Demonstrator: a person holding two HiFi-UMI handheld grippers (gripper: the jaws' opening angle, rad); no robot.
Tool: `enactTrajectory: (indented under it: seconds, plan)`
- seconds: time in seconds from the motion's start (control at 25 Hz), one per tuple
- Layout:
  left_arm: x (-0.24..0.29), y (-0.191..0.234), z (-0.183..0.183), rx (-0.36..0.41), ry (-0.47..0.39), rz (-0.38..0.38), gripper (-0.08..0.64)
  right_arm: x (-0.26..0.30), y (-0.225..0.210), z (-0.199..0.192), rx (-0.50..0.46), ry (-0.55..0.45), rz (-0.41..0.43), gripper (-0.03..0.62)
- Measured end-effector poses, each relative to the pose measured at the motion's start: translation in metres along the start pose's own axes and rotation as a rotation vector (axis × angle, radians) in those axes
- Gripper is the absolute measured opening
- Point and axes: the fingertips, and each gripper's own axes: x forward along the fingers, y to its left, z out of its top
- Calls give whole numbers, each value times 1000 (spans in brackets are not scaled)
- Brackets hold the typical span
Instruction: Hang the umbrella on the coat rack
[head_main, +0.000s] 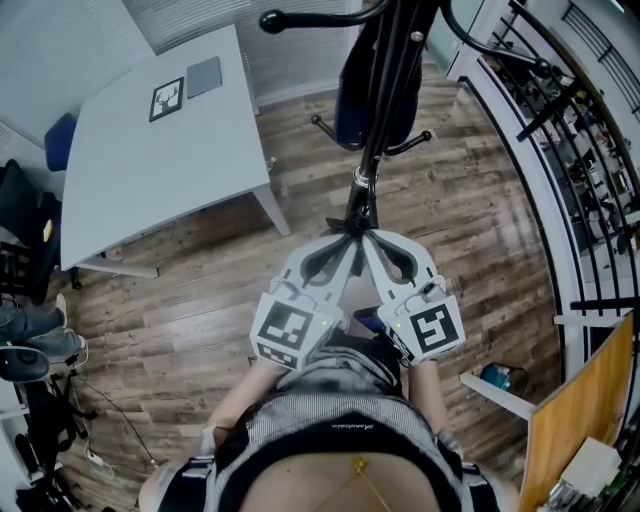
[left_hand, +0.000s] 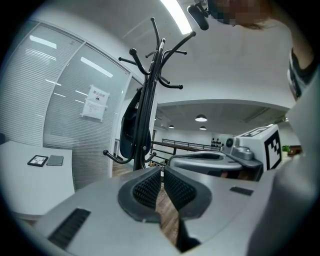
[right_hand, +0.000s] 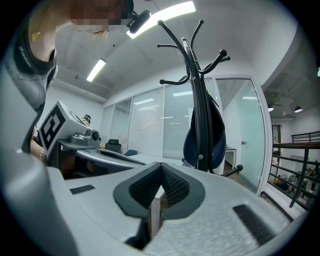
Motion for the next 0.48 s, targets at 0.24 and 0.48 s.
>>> enactTrajectory:
  seconds: [0.24,0.48]
  plan:
    - [2,-1,3,7,-13,0,18,-2,-4,-1,1,4,-13,0]
    - [6,-2,2,19,-5,1,18,-4,-8,-5,3,13,-21,0]
